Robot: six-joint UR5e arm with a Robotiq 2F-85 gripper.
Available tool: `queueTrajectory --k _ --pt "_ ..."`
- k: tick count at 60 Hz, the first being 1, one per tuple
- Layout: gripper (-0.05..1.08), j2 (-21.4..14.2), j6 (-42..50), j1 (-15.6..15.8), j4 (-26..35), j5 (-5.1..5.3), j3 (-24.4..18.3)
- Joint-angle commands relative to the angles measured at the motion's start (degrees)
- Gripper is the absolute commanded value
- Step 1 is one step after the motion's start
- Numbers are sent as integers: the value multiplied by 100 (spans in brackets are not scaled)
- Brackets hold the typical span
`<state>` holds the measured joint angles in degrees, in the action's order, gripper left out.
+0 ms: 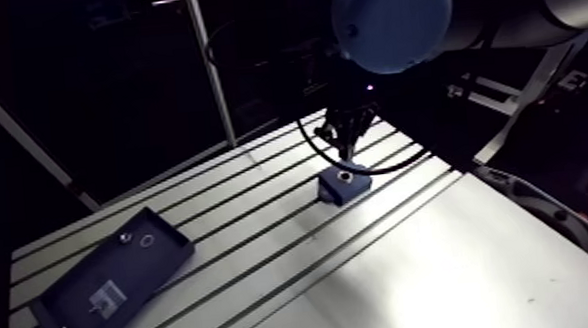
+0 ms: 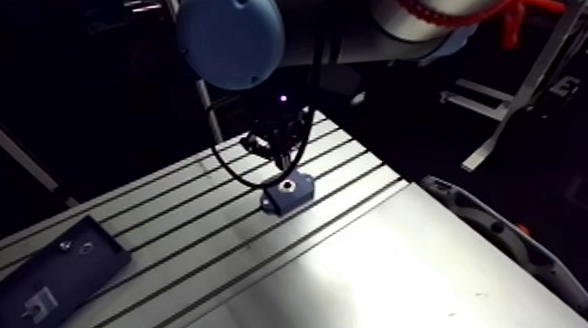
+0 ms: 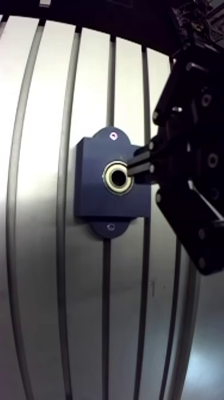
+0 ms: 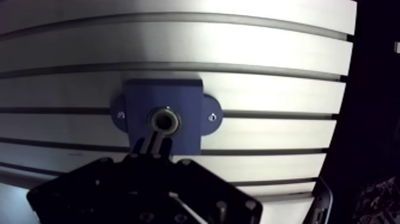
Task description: Pick up the bearing and press it into the housing until flush.
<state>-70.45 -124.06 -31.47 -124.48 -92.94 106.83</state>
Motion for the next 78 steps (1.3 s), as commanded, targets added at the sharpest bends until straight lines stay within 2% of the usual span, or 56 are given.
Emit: queueTrajectory --k 1,2,3,13,19,27,31,40,45,56,60,78 --pt "5 -287 7 16 510 24 -51" --pt "5 -287 7 16 510 24 -51" --pt "0 -326 0 17 620 48 -75" --pt "0 -527 79 43 765 28 -95" --pt "0 -635 311 91 1048 9 -210" --pt "0 -658 867 411 1873 9 -636" --pt "0 -681 1072 574 2084 -15 -733" --pt "0 -874 1449 975 2248 -9 -933" --pt "0 -870 1693 1158 2326 0 -1115" --pt "0 -942 1749 1406 2449 0 -1388" --pt "0 -982 1757 1598 2658 9 -1589" --pt "0 -1008 1837 1736 2797 34 -1787"
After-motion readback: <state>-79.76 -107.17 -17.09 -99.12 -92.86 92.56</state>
